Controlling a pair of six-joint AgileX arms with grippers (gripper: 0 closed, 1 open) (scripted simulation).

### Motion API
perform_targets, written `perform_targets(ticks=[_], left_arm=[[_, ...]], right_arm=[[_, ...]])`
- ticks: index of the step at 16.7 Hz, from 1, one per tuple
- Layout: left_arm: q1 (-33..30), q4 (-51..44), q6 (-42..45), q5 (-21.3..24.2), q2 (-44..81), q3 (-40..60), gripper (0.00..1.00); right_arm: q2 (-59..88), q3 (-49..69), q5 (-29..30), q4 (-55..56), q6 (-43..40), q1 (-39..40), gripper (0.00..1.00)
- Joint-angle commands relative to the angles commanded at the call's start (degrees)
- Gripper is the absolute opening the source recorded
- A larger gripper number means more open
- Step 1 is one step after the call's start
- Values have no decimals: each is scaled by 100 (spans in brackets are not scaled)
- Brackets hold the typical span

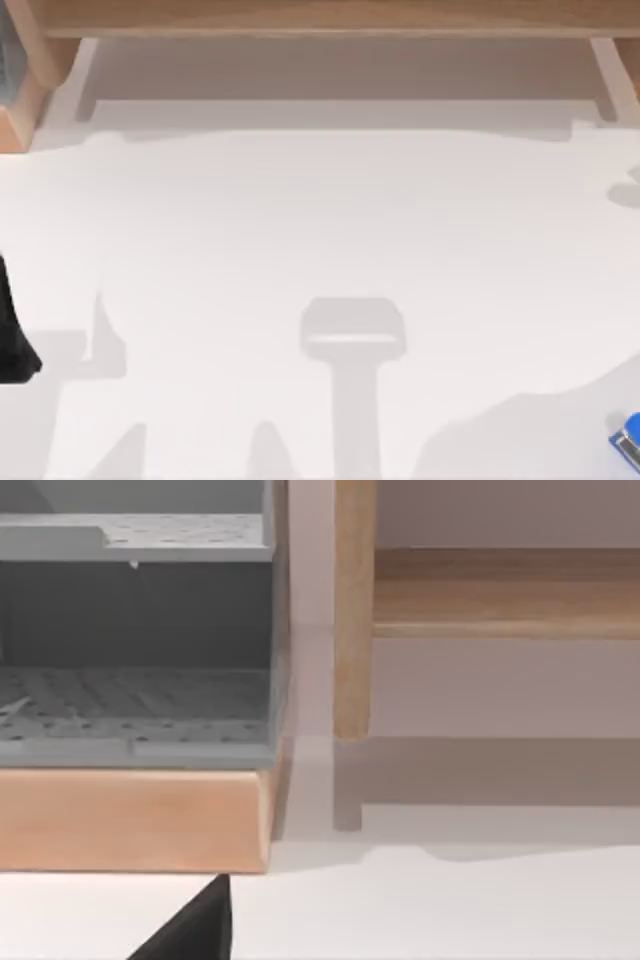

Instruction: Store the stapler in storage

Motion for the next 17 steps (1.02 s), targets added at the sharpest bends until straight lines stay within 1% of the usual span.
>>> perform_targets(ticks=[3,6,17], left_arm=[[0,0,0,0,0,0,100],[0,0,0,0,0,0,100],[0,0,0,0,0,0,100]], right_arm=[[118,255,46,-139,-2,46,100],[122,263,48,-143,-2,47,100],[122,263,48,-143,-2,47,17]])
